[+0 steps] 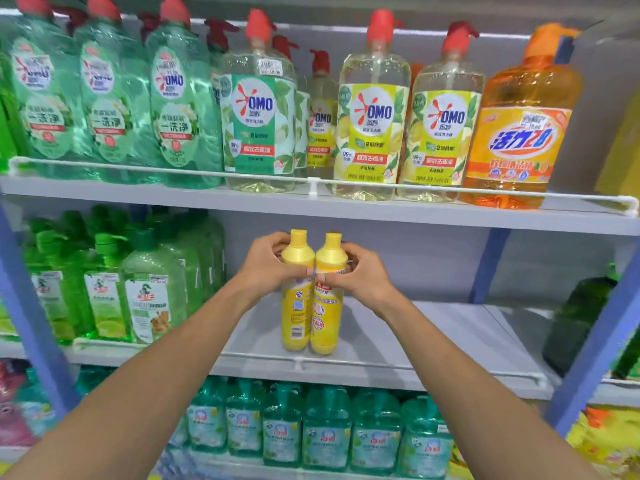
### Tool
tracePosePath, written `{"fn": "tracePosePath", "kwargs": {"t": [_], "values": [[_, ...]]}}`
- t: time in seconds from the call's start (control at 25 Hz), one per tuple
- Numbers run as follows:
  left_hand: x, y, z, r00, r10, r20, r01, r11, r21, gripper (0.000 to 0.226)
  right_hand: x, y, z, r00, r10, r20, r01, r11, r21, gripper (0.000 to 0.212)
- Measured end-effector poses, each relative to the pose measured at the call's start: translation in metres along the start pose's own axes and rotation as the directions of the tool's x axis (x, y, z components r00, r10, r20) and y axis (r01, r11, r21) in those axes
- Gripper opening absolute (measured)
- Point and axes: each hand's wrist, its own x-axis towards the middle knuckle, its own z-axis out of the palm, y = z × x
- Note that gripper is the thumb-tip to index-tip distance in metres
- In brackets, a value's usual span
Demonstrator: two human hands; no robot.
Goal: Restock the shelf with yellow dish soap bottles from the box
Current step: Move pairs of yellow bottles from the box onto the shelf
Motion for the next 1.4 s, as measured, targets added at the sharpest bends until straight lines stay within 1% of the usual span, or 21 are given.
{"fn": "tracePosePath", "kwargs": {"t": [0.12, 0.16, 0.28, 0.36, 0.48, 0.6, 0.72, 0.88, 1.04, 1.12, 1.24, 1.28, 1.32, 1.4], "values": [[0.014, -0.031, -0.001, 0.999, -0.034, 0.029, 0.035, 0.999, -0.029, 0.060, 0.013, 0.026, 0.013, 0.999, 0.048, 0.006, -0.048, 0.998, -0.045, 0.064], [0.016, -0.043, 0.000, 0.998, -0.043, 0.041, 0.045, 0.998, -0.050, 0.059, 0.015, 0.035, 0.016, 0.998, 0.065, 0.007, -0.064, 0.997, -0.035, 0.065], [0.019, -0.063, 0.006, 1.000, -0.022, 0.022, 0.024, 0.992, -0.126, 0.057, 0.015, 0.051, 0.021, 0.998, 0.070, -0.009, -0.070, 0.997, 0.045, 0.067], [0.016, -0.075, 0.010, 1.000, -0.014, 0.020, 0.017, 0.988, -0.155, 0.054, 0.005, 0.063, 0.025, 0.995, 0.099, -0.024, -0.096, 0.991, 0.096, 0.070], [0.002, -0.110, 0.016, 0.998, -0.046, 0.043, 0.053, 0.984, -0.170, 0.057, -0.021, 0.088, 0.041, 0.987, 0.128, -0.101, -0.125, 0.992, 0.031, 0.069], [-0.018, -0.143, 0.023, 0.993, -0.081, 0.083, 0.095, 0.980, -0.175, 0.055, -0.046, 0.104, 0.066, 0.972, 0.161, -0.173, -0.159, 0.987, 0.025, 0.068], [-0.023, -0.160, 0.027, 0.992, -0.082, 0.097, 0.098, 0.979, -0.180, 0.055, -0.051, 0.112, 0.074, 0.959, 0.175, -0.223, -0.181, 0.984, -0.002, 0.067], [-0.014, -0.164, 0.026, 0.991, -0.079, 0.109, 0.093, 0.986, -0.140, 0.061, -0.046, 0.120, 0.067, 0.965, 0.198, -0.171, -0.208, 0.977, -0.040, 0.066], [-0.008, -0.161, 0.029, 0.986, -0.128, 0.109, 0.136, 0.988, -0.075, 0.066, -0.044, 0.121, 0.064, 0.967, 0.210, -0.141, -0.212, 0.977, 0.003, 0.065], [-0.010, -0.161, 0.027, 0.978, -0.138, 0.159, 0.153, 0.985, -0.081, 0.065, -0.042, 0.123, 0.061, 0.970, 0.210, -0.118, -0.210, 0.978, 0.011, 0.065], [-0.016, -0.162, 0.018, 0.947, -0.144, 0.288, 0.190, 0.972, -0.139, 0.057, -0.043, 0.125, 0.057, 0.972, 0.217, -0.089, -0.214, 0.976, 0.046, 0.062], [-0.018, -0.163, 0.016, 0.945, -0.138, 0.298, 0.189, 0.971, -0.149, 0.056, -0.043, 0.125, 0.057, 0.973, 0.216, -0.084, -0.212, 0.976, 0.056, 0.061], [-0.019, -0.163, 0.016, 0.950, -0.135, 0.282, 0.182, 0.972, -0.148, 0.056, -0.043, 0.126, 0.057, 0.972, 0.222, -0.081, -0.217, 0.974, 0.069, 0.060], [-0.019, -0.161, 0.021, 0.975, -0.134, 0.177, 0.156, 0.980, -0.120, 0.059, -0.043, 0.127, 0.056, 0.972, 0.224, -0.074, -0.216, 0.972, 0.095, 0.058]]}}
